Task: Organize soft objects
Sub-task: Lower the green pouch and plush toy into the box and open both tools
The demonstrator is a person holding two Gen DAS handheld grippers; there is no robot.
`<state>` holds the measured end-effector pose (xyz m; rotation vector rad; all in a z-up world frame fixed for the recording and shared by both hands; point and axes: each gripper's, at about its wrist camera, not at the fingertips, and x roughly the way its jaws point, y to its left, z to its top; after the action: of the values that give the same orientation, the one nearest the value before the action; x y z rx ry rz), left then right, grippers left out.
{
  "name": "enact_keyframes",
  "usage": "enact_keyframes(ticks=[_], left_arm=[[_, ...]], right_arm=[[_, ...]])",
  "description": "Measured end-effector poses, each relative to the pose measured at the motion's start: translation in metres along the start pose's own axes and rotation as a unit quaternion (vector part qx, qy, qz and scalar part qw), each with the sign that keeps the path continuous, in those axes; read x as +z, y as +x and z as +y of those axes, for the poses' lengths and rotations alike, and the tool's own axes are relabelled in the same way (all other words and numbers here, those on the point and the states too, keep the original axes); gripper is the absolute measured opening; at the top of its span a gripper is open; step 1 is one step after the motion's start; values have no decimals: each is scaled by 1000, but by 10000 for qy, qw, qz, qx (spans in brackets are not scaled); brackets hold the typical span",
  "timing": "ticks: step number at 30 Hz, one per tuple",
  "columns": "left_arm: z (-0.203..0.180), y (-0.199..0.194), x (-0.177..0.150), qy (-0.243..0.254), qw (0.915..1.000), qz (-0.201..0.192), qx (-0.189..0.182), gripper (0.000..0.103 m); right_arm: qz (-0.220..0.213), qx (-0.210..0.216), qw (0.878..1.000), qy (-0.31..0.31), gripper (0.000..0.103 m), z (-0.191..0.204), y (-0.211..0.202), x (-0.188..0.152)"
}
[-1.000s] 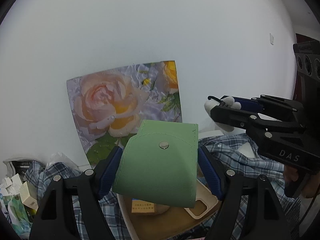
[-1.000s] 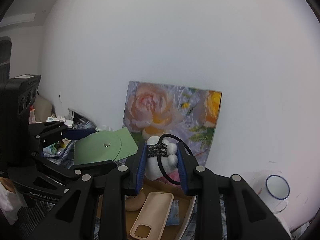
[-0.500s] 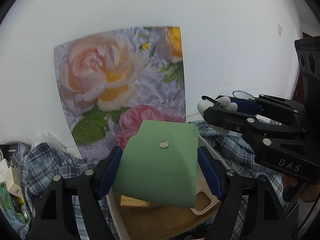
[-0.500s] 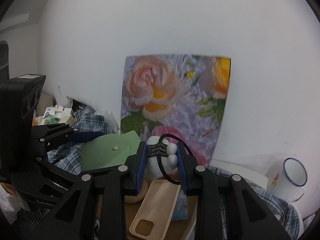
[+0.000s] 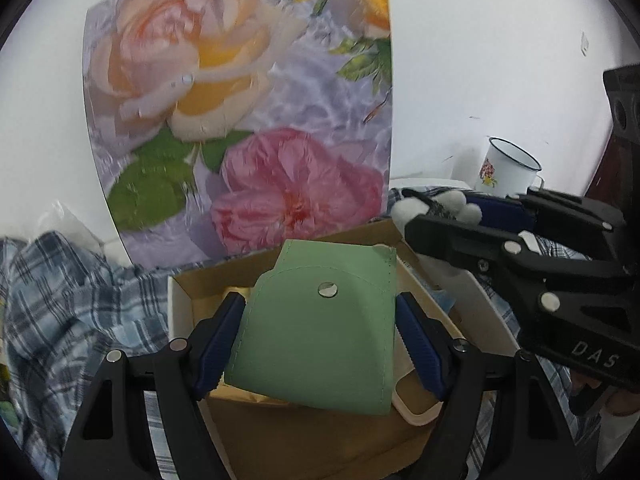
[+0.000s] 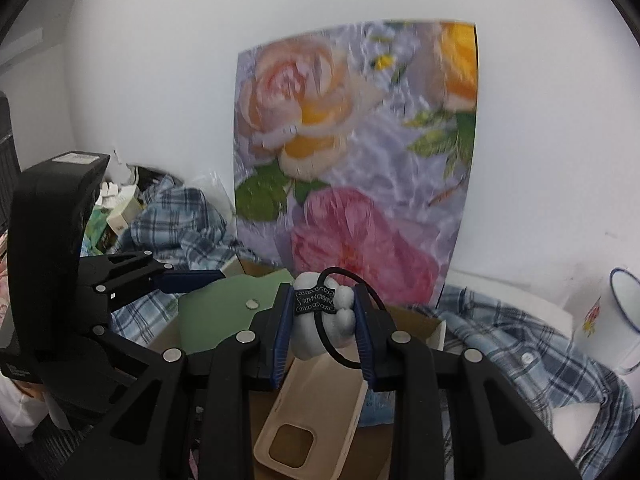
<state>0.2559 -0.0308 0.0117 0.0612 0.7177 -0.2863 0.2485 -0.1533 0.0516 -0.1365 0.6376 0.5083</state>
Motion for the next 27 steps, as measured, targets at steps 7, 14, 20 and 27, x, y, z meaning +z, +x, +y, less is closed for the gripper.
enact_keyframes(ticks=[7, 14, 20, 27], left_arm=[[5, 14, -7, -170, 9996, 218, -97, 79], [5, 16, -5, -218, 9996, 172, -100, 103], [8, 10, 0, -206, 9997, 85, -56, 103], [16, -1, 8, -224, 9996, -84, 132, 103]], right_arm=[[271, 78, 9995, 161, 28, -12, 17, -11], [289, 106, 9986, 422, 78, -20, 17, -13], [139, 32, 9986, 516, 100, -23, 8, -8], [108, -27, 9985, 527, 102, -24, 2, -3]])
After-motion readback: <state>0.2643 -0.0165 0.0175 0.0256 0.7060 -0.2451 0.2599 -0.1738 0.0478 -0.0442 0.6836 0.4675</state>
